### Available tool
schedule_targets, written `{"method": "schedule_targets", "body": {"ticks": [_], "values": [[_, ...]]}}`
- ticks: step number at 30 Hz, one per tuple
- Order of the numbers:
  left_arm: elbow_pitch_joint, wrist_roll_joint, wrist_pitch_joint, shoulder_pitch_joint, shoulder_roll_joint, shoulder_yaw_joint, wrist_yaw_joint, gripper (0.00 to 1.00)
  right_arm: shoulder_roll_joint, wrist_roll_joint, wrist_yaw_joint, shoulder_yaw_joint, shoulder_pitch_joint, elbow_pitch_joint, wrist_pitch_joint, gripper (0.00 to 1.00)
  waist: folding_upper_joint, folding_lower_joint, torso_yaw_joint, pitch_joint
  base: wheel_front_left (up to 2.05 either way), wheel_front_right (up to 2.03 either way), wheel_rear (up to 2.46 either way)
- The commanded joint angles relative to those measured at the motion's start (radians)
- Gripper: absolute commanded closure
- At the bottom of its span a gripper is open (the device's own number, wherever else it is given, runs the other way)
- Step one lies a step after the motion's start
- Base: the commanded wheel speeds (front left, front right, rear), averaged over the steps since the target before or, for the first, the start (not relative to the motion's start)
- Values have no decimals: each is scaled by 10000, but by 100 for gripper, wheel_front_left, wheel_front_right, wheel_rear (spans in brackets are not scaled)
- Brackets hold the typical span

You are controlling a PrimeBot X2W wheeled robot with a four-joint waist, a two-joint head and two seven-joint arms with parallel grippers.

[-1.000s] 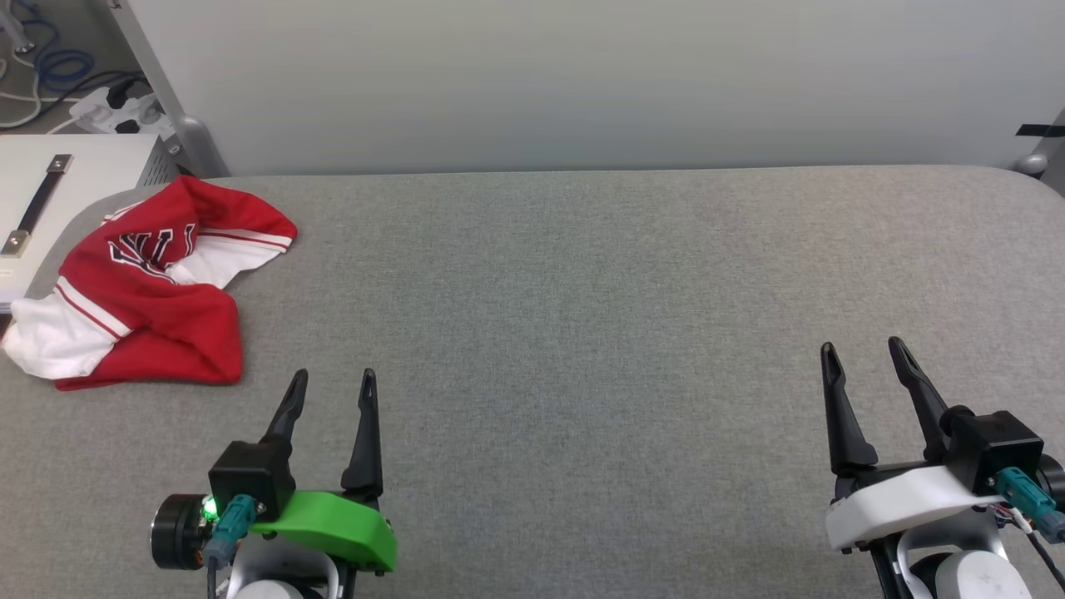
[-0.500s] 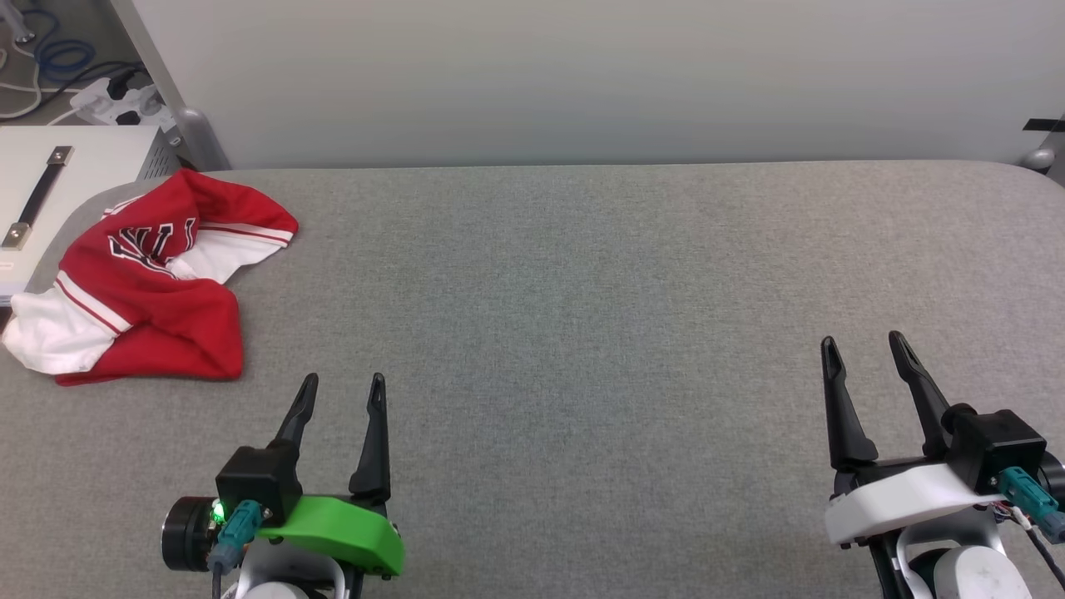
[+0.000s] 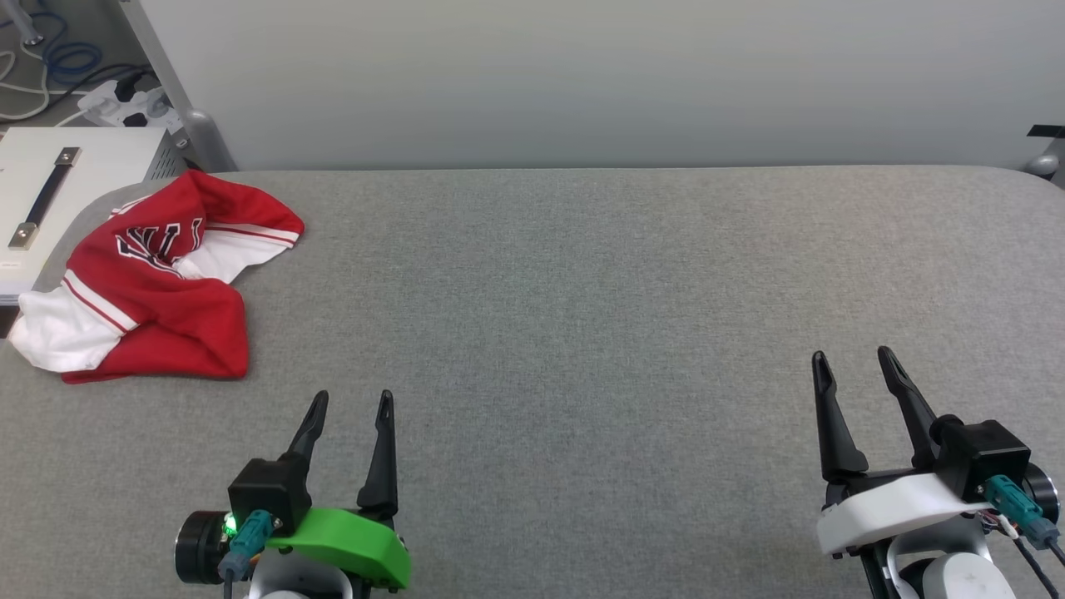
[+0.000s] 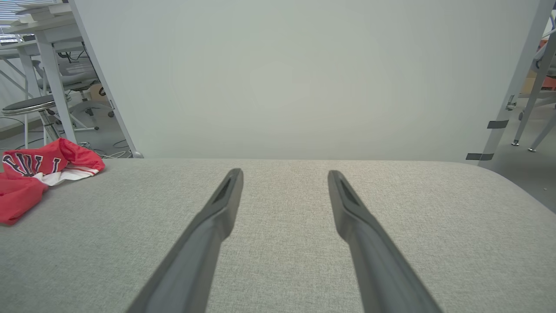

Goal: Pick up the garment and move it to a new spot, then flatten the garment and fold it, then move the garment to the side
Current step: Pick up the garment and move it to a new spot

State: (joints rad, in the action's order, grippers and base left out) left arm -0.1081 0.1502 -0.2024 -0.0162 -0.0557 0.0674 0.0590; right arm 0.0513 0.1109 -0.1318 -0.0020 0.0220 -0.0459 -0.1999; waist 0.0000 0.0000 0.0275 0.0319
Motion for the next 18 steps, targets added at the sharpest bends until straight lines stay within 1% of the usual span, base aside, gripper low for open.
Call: {"method": "schedule_targets", "body": {"ticks": [1, 8, 12, 14, 18], "values": [[-49, 73, -93, 160, 44, 36, 56, 0, -8, 110, 9, 2, 43, -54, -124, 0, 0, 0, 20, 20, 0, 0, 0], [-22, 150, -235, 233, 47, 27, 54, 0, -9, 207, 10, 19, 106, -101, -265, 0, 0, 0, 110, 147, 0, 0, 0], [-23, 247, -318, 276, 49, 23, 64, 0, -9, 318, 10, 119, 131, -73, -346, 0, 0, 0, 272, 235, 0, 0, 0], [-53, 283, -358, 301, 50, 12, 44, 0, -9, 389, 10, 247, 128, -53, -386, 0, 0, 0, 431, 270, 0, 0, 0], [-71, 380, -446, 395, 52, 7, 11, 0, -10, 349, 11, 496, 91, -73, -473, 0, 0, 0, 970, 363, 0, 0, 0]]}}
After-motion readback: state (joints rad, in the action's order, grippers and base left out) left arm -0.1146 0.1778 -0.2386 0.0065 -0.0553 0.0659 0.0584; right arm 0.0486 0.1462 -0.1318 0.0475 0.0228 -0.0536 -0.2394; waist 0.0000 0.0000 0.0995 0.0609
